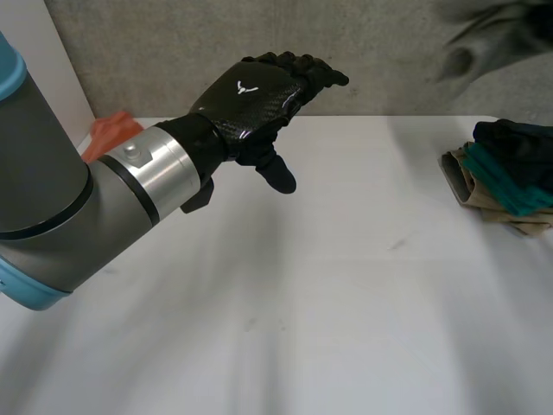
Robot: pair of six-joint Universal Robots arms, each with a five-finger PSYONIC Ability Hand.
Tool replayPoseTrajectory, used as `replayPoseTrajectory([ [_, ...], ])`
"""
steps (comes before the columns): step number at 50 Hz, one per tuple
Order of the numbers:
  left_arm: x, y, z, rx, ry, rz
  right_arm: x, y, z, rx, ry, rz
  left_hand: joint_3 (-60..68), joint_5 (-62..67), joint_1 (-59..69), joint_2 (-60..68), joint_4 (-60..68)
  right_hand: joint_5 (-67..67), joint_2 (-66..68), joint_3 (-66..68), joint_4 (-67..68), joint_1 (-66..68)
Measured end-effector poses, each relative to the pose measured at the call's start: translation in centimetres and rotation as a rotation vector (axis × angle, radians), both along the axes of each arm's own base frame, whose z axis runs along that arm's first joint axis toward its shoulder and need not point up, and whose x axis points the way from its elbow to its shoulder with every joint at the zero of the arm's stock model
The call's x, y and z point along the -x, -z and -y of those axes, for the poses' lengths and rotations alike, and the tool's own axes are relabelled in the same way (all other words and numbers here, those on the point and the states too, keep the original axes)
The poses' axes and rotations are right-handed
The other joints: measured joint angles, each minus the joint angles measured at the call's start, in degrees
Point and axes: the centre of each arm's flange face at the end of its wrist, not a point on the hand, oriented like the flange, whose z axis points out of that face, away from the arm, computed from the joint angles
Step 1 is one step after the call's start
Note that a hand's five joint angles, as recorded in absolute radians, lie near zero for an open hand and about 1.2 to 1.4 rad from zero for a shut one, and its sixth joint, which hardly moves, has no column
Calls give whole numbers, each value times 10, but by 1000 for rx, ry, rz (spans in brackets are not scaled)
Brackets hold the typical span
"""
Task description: Fold the laundry.
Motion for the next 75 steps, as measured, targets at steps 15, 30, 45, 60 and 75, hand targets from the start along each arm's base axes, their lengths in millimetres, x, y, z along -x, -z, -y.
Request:
replayPoseTrajectory([
  [15, 3, 12, -5, -31, 13, 21, 141, 156, 68, -212, -69, -69, 0, 0, 0, 0, 0, 2, 0, 5, 2, 0],
  [30, 4, 21, -9, -53, 21, 36, 162, 162, 42, -307, -63, -68, 0, 0, 0, 0, 0, -506, -532, -540, -553, -451],
  [45, 7, 11, -21, -32, 44, 17, 236, 81, -27, -563, 383, -113, 0, 0, 0, 0, 0, -516, -535, -546, -562, -451],
  [60, -66, -24, 70, 109, -522, -42, 117, -11, -37, -126, 539, -343, -1, 0, -2, -1, -1, -516, -535, -546, -562, -451],
  [75, -178, 129, 234, 269, -678, 440, -74, 82, -142, -236, -135, -365, 0, 0, 0, 0, 0, -516, -535, -548, -562, -451],
])
